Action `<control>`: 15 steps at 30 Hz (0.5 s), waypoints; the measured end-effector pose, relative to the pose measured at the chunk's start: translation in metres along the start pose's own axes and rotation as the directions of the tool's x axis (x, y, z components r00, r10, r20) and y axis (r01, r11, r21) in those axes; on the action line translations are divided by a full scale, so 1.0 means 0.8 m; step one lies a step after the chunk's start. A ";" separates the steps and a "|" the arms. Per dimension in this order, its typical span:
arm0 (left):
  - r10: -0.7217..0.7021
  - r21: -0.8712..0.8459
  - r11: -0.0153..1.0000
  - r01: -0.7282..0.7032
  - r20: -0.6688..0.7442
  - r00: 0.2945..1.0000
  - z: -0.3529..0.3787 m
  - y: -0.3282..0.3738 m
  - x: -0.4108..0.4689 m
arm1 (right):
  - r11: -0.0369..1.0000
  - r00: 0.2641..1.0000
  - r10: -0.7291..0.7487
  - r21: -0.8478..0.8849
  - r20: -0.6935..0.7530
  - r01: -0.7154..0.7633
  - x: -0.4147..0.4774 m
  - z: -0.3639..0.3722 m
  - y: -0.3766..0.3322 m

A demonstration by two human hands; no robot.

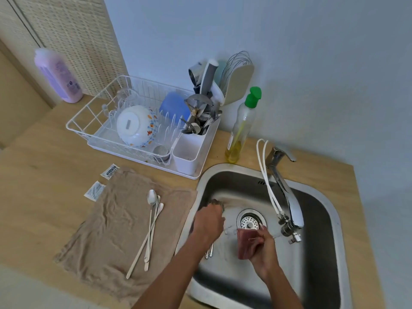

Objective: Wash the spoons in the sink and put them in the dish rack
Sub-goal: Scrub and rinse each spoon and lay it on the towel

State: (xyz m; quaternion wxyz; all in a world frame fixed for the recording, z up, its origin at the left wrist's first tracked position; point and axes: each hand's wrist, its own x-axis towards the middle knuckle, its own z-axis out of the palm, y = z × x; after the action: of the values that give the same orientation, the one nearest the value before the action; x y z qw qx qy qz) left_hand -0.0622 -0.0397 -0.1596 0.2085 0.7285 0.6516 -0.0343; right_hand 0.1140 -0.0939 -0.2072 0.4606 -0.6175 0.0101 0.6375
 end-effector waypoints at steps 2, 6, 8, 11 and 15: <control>-0.025 0.064 0.998 0.020 0.090 0.996 0.036 0.015 0.015 | 0.999 1.000 -0.005 -0.041 -0.025 0.004 0.009 -0.005 0.003; -0.087 0.088 0.993 0.075 0.134 0.987 0.087 0.011 0.036 | 0.999 0.999 0.038 -0.011 0.038 -0.037 0.015 -0.010 0.003; -0.139 0.028 0.990 0.136 0.128 0.982 0.099 0.008 0.042 | 0.997 0.997 0.073 0.000 0.020 -0.073 0.024 -0.011 0.007; -0.244 -0.048 0.967 0.252 0.129 0.961 0.107 0.008 0.051 | 0.994 0.995 0.101 0.028 0.019 -0.101 0.038 -0.013 0.008; -0.312 -0.107 0.939 0.326 0.133 0.941 0.109 0.008 0.057 | 0.990 0.991 0.133 0.038 0.000 -0.133 0.053 -0.018 0.012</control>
State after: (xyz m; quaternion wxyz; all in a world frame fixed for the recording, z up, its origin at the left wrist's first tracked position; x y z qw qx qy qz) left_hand -0.0303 -0.0275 -0.2519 0.2831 0.5951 0.7491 -0.0673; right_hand 0.1271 -0.0830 -0.2500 0.4287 -0.6074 0.0638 0.6657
